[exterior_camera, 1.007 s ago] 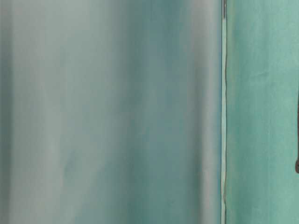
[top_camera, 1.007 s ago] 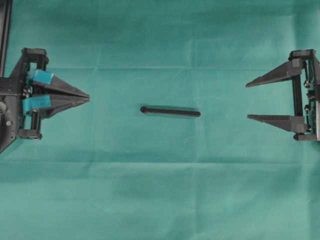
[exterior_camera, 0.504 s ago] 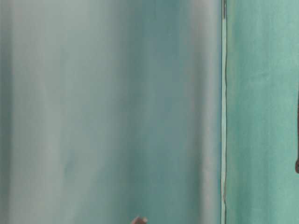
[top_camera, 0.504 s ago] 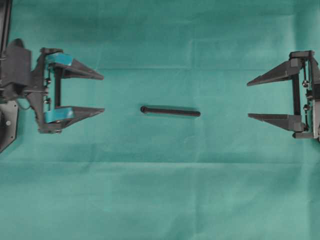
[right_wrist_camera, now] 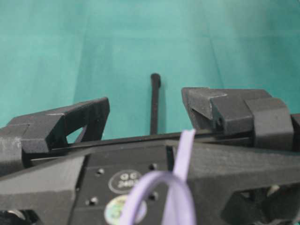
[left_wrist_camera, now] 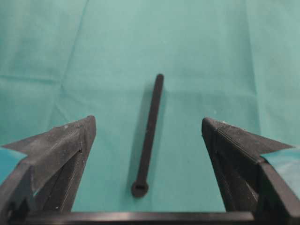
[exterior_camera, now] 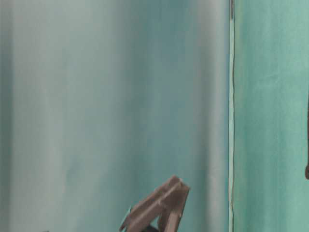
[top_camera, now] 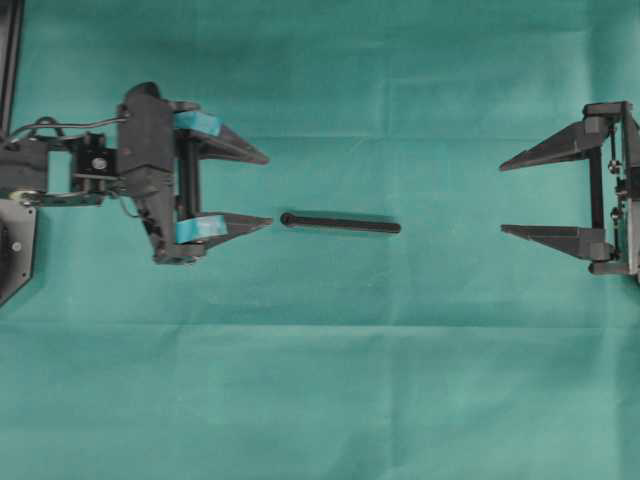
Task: Peel off the Velcro with your right arm.
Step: 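Close the left gripper on the strap near its looped end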
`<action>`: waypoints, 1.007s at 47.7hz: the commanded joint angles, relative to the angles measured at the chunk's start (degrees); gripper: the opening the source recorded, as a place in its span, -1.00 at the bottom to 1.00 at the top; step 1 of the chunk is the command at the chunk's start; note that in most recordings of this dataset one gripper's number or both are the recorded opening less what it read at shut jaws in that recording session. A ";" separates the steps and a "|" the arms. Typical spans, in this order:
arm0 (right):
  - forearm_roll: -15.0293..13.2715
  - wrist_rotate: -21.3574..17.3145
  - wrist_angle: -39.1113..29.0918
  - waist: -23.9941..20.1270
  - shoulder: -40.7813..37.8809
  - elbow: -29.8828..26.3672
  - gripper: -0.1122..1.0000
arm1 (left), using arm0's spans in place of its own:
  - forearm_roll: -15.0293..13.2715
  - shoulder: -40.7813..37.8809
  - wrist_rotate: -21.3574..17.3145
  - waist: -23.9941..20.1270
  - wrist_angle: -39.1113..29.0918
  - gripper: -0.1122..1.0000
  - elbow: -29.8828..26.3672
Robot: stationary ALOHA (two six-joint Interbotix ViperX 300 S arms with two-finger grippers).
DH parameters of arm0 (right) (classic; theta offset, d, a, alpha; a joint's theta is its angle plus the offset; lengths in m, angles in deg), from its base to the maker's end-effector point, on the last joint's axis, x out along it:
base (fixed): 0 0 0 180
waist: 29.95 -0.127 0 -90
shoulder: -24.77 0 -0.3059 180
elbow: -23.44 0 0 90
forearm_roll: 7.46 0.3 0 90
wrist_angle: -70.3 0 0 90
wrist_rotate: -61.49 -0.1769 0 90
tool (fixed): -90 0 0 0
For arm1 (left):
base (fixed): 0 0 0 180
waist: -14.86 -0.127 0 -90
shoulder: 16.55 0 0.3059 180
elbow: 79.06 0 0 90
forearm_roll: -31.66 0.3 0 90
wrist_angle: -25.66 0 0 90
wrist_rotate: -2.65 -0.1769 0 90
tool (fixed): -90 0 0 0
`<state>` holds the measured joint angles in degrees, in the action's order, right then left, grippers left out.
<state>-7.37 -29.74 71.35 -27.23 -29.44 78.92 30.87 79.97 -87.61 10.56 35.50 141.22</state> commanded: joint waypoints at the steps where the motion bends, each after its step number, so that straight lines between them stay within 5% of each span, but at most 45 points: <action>1: -0.09 0.00 -0.18 0.09 0.35 -0.26 0.88 | -0.18 -0.97 0.00 -0.18 0.26 0.87 -2.55; 48: -0.18 0.00 -0.35 0.26 0.79 0.53 0.88 | -0.44 -22.76 0.62 -0.35 5.10 0.87 -8.96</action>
<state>-7.46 -29.74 70.65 -27.23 -28.39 79.97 30.60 57.82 -87.08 10.12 39.55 133.57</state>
